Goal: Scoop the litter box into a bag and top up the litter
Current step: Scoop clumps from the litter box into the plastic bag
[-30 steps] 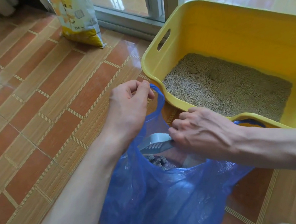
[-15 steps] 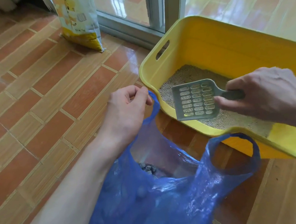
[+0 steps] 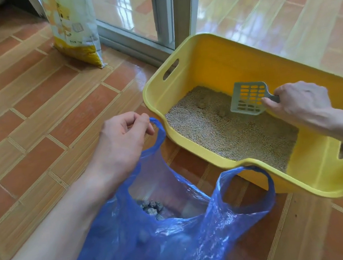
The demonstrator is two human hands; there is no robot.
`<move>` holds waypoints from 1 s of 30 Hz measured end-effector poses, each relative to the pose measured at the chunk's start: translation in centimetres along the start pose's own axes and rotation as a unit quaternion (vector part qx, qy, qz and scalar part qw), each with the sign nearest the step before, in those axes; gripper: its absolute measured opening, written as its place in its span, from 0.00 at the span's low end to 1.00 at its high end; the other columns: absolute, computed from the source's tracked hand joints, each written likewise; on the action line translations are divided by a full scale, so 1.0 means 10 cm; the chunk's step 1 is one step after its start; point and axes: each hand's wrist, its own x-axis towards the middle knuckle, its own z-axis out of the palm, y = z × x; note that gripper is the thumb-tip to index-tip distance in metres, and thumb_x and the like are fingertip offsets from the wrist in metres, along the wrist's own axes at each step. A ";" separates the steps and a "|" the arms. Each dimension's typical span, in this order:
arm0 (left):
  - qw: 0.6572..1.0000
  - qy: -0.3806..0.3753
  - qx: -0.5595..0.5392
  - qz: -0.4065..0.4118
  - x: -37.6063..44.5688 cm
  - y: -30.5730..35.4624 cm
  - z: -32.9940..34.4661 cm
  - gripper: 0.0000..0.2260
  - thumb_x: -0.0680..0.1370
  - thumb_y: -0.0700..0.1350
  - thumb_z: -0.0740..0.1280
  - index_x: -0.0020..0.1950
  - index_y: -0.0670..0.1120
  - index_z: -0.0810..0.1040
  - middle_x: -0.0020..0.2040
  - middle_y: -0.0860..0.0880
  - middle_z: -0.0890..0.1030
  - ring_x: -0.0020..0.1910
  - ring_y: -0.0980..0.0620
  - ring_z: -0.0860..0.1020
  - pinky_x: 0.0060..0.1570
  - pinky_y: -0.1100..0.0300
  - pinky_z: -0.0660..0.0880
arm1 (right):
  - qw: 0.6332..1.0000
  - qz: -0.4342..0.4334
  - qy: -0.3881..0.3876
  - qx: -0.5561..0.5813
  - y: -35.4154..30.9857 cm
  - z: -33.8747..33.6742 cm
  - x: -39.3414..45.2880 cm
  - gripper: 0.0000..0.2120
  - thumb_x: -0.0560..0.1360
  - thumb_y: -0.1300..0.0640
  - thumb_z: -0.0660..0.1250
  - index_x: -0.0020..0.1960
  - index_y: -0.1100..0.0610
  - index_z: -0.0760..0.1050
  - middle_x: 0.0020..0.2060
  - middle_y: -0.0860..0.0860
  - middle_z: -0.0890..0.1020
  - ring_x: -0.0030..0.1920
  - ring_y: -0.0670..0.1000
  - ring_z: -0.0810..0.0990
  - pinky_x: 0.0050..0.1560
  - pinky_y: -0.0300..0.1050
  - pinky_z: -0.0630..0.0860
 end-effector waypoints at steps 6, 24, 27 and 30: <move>1.000 0.005 0.000 -0.010 0.01 -0.02 -0.01 0.17 0.84 0.49 0.63 0.36 0.48 0.77 0.25 0.54 0.63 0.23 0.54 0.58 0.28 0.61 0.56 | 1.000 0.018 -0.018 0.008 -0.10 0.18 0.07 0.25 0.82 0.39 0.58 0.40 0.58 0.75 0.29 0.54 0.77 0.29 0.55 0.77 0.32 0.48 0.76; 1.000 0.003 -0.002 -0.011 0.00 0.00 0.02 0.16 0.84 0.49 0.63 0.38 0.46 0.77 0.25 0.53 0.62 0.23 0.53 0.58 0.29 0.60 0.56 | 0.992 -0.096 -0.076 0.024 -0.22 0.23 0.06 0.21 0.80 0.37 0.60 0.43 0.51 0.81 0.28 0.47 0.78 0.28 0.47 0.75 0.26 0.37 0.64; 1.000 0.001 0.001 -0.012 0.00 0.00 0.02 0.16 0.84 0.49 0.63 0.38 0.45 0.77 0.25 0.52 0.63 0.24 0.53 0.58 0.29 0.58 0.56 | 0.988 -0.089 -0.121 0.043 -0.27 0.23 0.03 0.22 0.80 0.36 0.60 0.39 0.51 0.81 0.27 0.47 0.77 0.28 0.48 0.74 0.27 0.38 0.65; 1.000 0.002 0.005 -0.011 0.00 -0.01 0.01 0.16 0.84 0.50 0.63 0.38 0.45 0.77 0.25 0.53 0.63 0.24 0.53 0.58 0.29 0.59 0.56 | 0.978 -0.076 -0.177 0.079 -0.29 0.24 0.00 0.24 0.80 0.36 0.61 0.36 0.51 0.80 0.23 0.46 0.73 0.25 0.48 0.70 0.26 0.37 0.63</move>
